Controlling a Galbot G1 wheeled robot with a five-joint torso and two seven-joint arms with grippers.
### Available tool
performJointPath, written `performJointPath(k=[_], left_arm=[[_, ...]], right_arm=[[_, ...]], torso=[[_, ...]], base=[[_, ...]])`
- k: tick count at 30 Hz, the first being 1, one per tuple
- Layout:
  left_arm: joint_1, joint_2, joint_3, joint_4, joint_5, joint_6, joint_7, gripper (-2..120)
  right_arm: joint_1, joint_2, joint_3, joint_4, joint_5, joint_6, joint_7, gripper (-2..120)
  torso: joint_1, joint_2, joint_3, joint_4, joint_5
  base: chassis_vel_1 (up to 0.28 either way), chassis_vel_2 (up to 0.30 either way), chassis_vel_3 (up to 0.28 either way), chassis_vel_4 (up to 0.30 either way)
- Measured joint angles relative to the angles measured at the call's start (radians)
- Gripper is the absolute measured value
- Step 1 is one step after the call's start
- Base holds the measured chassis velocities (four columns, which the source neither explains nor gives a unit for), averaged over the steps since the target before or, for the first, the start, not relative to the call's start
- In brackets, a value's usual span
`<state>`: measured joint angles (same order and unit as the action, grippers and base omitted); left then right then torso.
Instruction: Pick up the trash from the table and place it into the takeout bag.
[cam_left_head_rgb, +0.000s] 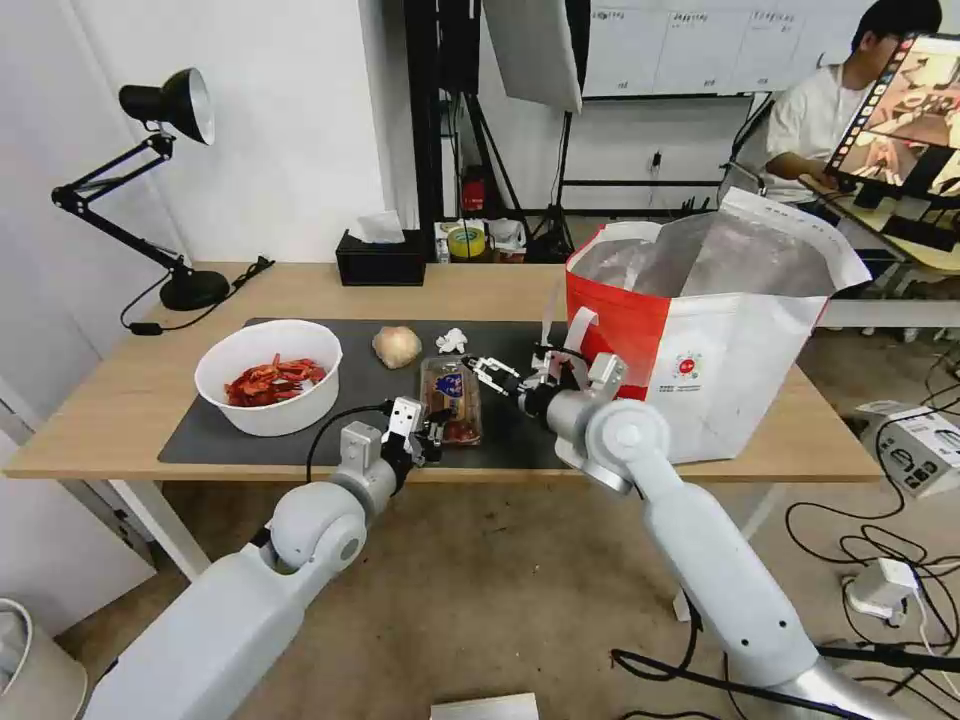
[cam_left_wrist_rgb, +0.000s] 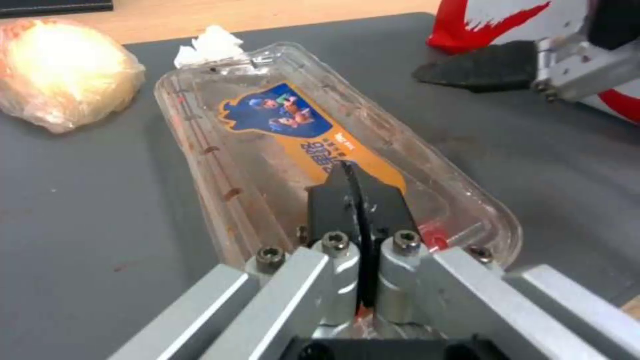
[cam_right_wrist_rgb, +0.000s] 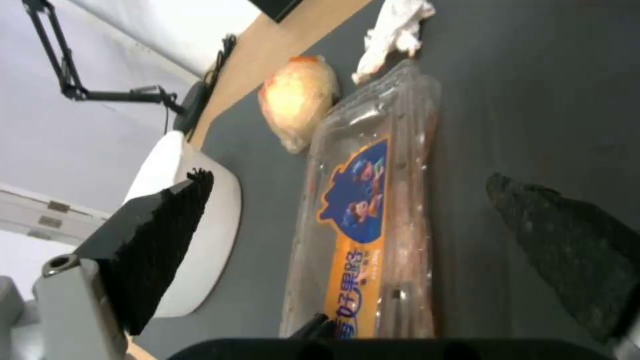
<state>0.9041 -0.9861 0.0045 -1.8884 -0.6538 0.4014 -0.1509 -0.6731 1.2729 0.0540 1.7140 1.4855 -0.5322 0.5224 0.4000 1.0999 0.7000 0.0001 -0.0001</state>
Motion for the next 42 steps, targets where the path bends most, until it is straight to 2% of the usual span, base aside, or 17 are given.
performJointPath(k=[15, 42], left_arm=[[0.000, 0.006, -0.001, -0.011, -0.021, -0.001, -0.010, 0], [-0.002, 0.008, -0.003, -0.016, -0.030, -0.003, -0.019, 0]], right_arm=[[0.039, 0.038, -0.030, -0.040, 0.015, -0.049, 0.053, 100], [0.077, 0.056, -0.055, -0.096, 0.016, -0.077, 0.055, 100]], torso=[[0.000, 0.000, 0.000, -0.0001, 0.0001], [0.000, 0.000, 0.000, -0.0001, 0.0001]], base=[[0.000, 0.000, 0.000, 0.000], [0.000, 0.000, 0.000, 0.000]])
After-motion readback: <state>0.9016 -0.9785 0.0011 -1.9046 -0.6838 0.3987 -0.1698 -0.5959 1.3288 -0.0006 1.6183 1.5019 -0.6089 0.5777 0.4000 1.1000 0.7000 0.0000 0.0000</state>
